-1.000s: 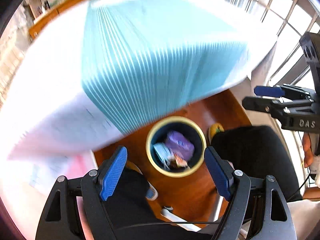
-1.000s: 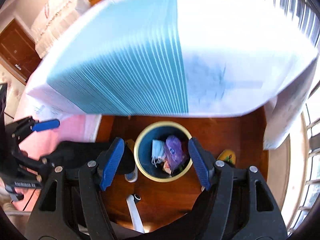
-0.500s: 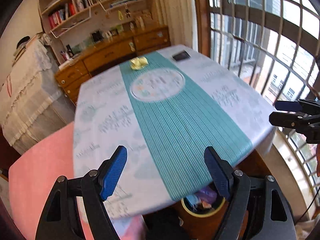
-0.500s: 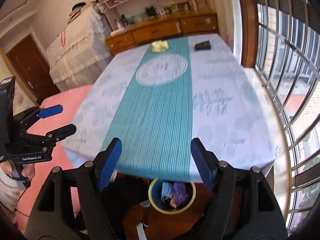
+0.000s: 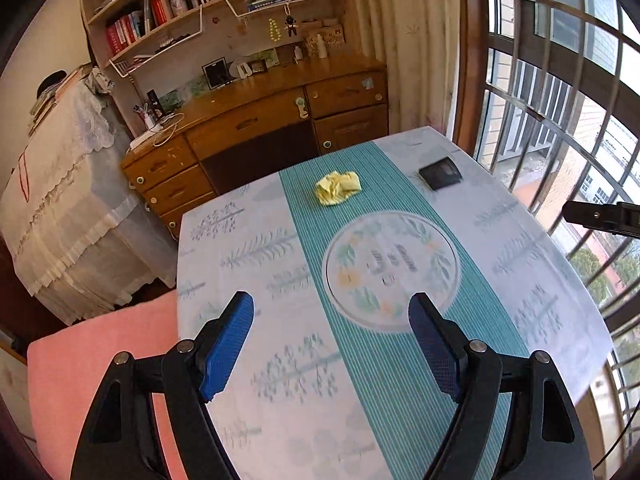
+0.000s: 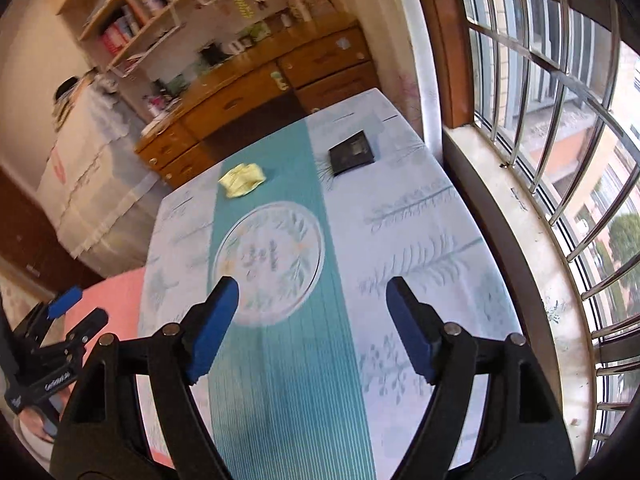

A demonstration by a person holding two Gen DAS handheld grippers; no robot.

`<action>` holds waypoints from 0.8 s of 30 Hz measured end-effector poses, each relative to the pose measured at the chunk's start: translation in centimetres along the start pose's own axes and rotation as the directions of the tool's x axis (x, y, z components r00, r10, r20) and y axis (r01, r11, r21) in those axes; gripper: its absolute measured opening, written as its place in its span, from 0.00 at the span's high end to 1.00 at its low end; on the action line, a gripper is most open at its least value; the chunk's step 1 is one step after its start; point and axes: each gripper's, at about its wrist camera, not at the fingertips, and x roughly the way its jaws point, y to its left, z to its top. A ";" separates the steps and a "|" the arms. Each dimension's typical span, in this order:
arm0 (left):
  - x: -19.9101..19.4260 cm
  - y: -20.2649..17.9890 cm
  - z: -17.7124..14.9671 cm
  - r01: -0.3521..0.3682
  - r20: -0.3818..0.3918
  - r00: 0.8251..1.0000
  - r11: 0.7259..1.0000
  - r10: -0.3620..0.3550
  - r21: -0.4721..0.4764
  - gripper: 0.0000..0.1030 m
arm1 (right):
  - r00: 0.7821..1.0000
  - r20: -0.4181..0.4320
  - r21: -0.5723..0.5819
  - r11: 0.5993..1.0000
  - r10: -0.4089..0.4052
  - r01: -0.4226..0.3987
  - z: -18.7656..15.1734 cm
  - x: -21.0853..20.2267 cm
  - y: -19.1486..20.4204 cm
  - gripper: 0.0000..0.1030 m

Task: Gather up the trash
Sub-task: 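Raise both tools back over the table toward the yellow paper and black packet, then grasp the yellow crumpled paper with the left tool while the right tool grasps the black packet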

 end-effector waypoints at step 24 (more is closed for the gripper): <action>34.8 4.9 14.9 0.048 -0.152 0.987 0.997 -0.056 -0.054 0.11 | 0.989 -0.076 0.197 0.971 -0.124 0.137 14.8 31.3 -4.0 0.19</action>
